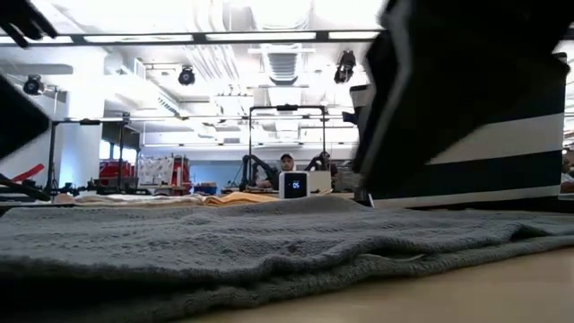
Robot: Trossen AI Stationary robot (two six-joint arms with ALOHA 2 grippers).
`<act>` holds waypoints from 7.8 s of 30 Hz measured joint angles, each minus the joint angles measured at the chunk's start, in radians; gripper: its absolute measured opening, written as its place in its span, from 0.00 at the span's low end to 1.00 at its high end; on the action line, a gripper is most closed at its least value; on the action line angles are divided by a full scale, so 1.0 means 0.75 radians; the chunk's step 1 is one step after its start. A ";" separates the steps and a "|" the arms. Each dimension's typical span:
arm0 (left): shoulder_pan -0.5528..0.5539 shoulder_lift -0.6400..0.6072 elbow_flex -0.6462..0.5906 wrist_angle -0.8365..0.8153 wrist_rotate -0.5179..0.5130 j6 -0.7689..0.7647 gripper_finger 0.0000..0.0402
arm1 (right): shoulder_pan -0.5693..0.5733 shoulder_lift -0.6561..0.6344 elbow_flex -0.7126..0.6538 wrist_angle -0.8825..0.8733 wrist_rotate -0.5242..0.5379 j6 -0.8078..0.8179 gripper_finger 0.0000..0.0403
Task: Fold towel
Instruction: Fold the black towel
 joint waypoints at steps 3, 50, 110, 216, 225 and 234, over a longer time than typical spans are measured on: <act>0.024 0.083 0.000 0.153 0.023 0.041 0.19 | 0.004 -0.039 -0.109 -0.004 -0.016 0.119 0.68; -0.019 -0.171 -0.010 -0.584 0.014 -0.180 0.19 | 0.385 -0.399 -0.633 0.033 0.035 0.936 0.61; 0.411 0.505 0.498 0.422 -0.075 0.665 0.19 | 0.012 -0.428 -0.643 0.410 0.187 0.377 0.45; 0.428 0.555 0.553 -0.003 0.117 0.307 0.23 | -0.045 -0.252 -0.517 0.597 -0.299 -0.664 0.38; 0.428 0.557 0.552 0.012 0.122 0.306 0.24 | -0.091 -0.236 -0.517 0.735 -0.349 -0.570 0.34; 0.428 0.557 0.551 0.011 0.128 0.292 0.24 | -0.055 -0.134 -0.510 0.799 -0.206 -0.367 0.34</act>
